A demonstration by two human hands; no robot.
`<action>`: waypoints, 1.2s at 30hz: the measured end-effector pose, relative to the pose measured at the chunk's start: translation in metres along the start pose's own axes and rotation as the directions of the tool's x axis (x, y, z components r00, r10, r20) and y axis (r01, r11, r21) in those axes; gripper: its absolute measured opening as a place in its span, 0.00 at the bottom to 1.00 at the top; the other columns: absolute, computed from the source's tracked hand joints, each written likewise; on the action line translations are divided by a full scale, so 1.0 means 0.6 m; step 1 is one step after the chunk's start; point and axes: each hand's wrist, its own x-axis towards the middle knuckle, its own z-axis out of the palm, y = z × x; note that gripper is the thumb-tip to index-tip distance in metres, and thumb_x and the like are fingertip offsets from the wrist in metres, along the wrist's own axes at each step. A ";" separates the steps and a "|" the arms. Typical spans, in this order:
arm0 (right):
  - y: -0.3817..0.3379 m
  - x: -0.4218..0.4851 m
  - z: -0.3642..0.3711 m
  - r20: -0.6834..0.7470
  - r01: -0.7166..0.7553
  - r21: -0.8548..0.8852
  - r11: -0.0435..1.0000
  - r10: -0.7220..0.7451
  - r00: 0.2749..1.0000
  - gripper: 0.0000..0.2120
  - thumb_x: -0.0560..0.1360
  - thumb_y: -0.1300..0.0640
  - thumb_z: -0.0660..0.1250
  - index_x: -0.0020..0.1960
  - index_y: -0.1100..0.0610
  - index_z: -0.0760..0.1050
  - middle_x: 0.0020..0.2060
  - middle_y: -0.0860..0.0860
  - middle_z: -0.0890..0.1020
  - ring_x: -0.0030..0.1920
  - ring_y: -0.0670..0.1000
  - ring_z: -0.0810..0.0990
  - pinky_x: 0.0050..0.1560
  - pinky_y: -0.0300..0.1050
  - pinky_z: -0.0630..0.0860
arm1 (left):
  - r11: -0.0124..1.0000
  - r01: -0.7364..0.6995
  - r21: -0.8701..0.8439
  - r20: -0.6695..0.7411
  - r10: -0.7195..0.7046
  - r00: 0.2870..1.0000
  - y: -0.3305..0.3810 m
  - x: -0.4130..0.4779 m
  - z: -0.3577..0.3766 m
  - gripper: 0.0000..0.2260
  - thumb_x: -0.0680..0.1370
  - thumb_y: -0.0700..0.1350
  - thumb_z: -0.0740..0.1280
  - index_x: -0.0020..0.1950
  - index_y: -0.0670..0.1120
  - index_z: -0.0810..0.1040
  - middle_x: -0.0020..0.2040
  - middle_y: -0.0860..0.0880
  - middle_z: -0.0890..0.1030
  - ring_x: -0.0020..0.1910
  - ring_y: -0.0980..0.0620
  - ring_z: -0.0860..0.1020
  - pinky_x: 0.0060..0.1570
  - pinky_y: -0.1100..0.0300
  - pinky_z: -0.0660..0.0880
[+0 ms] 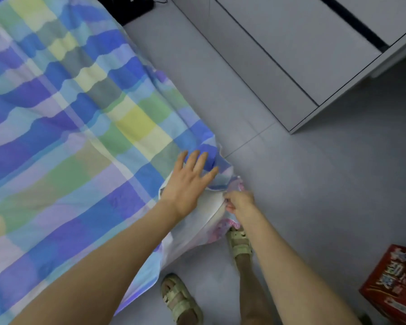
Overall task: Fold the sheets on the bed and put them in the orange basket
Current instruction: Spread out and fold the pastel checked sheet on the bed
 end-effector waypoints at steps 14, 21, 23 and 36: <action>-0.061 -0.034 -0.074 0.156 -0.014 0.504 0.864 -0.075 0.985 0.06 0.72 0.66 0.68 0.40 0.57 0.81 0.32 0.52 0.82 0.34 0.51 0.79 0.37 0.44 0.75 | 0.993 -0.113 -0.018 0.449 0.110 0.887 0.065 0.195 -0.025 0.23 0.76 0.60 0.61 0.64 0.46 0.72 0.61 0.44 0.68 0.61 0.44 0.66 0.53 0.55 0.64; -0.088 0.033 -0.080 0.478 -0.421 0.661 0.622 0.084 0.875 0.19 0.77 0.67 0.53 0.39 0.64 0.82 0.34 0.58 0.83 0.34 0.54 0.83 0.36 0.43 0.80 | 0.999 -0.006 0.045 0.456 -0.015 0.890 0.111 0.251 0.005 0.14 0.77 0.44 0.57 0.61 0.44 0.70 0.61 0.43 0.68 0.60 0.43 0.66 0.51 0.53 0.65; -0.101 0.055 -0.078 0.452 -0.406 0.659 0.633 0.098 0.886 0.22 0.79 0.64 0.54 0.34 0.62 0.83 0.32 0.57 0.83 0.34 0.53 0.83 0.32 0.40 0.79 | 0.998 0.042 0.047 0.488 -0.060 0.871 0.115 0.275 0.018 0.13 0.78 0.44 0.57 0.61 0.44 0.72 0.60 0.44 0.70 0.60 0.43 0.67 0.53 0.53 0.67; -0.103 0.116 -0.114 0.277 -0.197 0.817 0.541 -0.069 0.958 0.10 0.74 0.71 0.60 0.51 0.65 0.77 0.40 0.57 0.83 0.38 0.52 0.82 0.38 0.41 0.80 | 0.905 0.206 -0.372 0.544 0.033 0.838 0.137 0.377 0.027 0.20 0.74 0.46 0.64 0.65 0.45 0.68 0.57 0.44 0.77 0.57 0.42 0.75 0.51 0.55 0.69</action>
